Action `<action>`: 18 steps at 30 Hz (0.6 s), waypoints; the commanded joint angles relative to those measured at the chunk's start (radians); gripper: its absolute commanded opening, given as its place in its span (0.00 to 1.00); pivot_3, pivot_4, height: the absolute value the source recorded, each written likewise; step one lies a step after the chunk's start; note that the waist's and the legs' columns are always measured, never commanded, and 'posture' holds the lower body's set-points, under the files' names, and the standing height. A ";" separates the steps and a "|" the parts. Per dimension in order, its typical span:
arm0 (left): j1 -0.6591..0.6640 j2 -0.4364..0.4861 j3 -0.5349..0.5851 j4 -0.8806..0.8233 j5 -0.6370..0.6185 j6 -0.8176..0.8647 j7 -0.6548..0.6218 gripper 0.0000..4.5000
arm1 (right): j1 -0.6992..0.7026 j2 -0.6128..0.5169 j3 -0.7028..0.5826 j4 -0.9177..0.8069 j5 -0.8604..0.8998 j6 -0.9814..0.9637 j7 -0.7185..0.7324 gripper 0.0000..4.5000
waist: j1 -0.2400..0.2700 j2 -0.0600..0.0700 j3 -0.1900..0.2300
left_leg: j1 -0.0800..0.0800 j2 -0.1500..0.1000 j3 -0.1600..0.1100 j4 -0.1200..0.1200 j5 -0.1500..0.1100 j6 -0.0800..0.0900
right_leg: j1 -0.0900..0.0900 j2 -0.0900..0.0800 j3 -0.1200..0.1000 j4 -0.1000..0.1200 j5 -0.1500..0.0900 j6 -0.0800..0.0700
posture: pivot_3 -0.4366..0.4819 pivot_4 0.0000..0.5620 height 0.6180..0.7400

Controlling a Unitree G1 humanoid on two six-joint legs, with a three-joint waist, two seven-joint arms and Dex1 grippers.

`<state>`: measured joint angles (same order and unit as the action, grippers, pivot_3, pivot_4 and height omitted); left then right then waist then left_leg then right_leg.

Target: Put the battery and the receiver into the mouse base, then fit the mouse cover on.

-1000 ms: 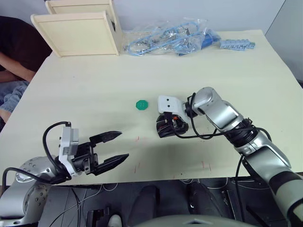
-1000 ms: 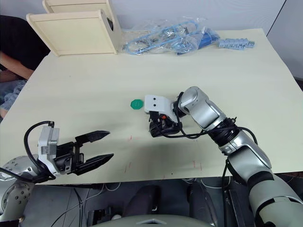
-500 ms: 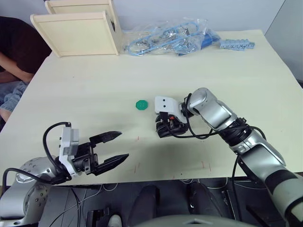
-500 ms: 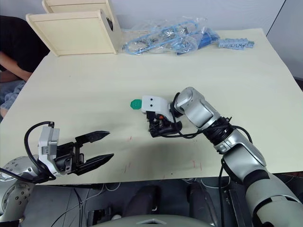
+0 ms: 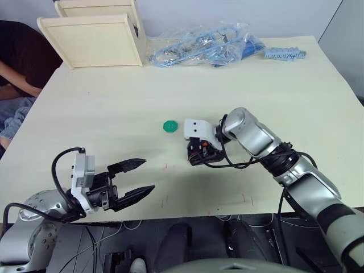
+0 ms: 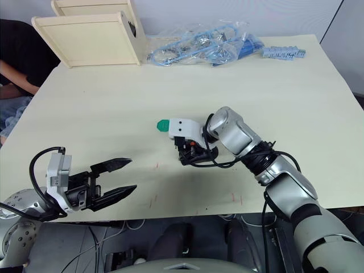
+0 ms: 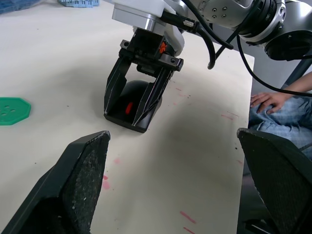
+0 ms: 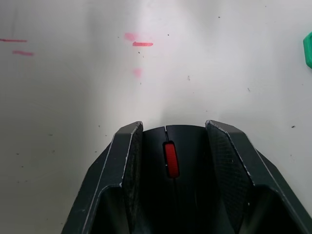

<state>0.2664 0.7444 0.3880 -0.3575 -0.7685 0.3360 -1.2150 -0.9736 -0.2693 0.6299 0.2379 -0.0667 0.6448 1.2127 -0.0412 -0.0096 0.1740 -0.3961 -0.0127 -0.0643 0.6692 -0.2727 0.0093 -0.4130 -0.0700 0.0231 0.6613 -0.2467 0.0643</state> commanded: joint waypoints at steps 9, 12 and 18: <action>-0.001 -0.007 0.014 -0.027 -0.004 -0.016 0.004 1.00 | 0.055 -0.012 -0.185 -0.090 0.151 -0.024 0.018 0.48 | 0.004 0.000 0.000 | -0.001 0.000 -0.001 0.000 0.000 0.000 | 0.000 0.000 -0.001 -0.001 0.000 0.000 | 0.48 0.27 1.00; -0.003 -0.009 0.012 -0.024 -0.002 -0.019 0.005 1.00 | 0.118 -0.061 -0.280 -0.185 0.240 -0.022 0.036 0.48 | 0.004 0.000 0.000 | -0.001 0.000 -0.001 0.000 0.000 0.000 | 0.000 0.000 -0.001 -0.001 0.000 0.000 | 0.48 0.27 1.00; -0.020 -0.010 0.005 -0.013 0.000 -0.020 0.003 1.00 | 0.326 -0.112 -0.480 -0.323 0.393 -0.055 -0.014 0.48 | 0.005 0.000 0.000 | 0.000 0.001 -0.001 -0.001 0.000 0.000 | 0.000 0.000 -0.001 0.000 0.000 -0.001 | 0.48 0.27 1.00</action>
<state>0.2489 0.7333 0.3830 -0.3601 -0.7665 0.3293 -1.2103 -0.6592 -0.3638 0.1987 -0.0372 0.2803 0.6031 1.1989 -0.0359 -0.0099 0.1740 -0.3968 -0.0119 -0.0655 0.6685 -0.2728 0.0094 -0.4126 -0.0699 0.0219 0.6605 -0.2467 0.0637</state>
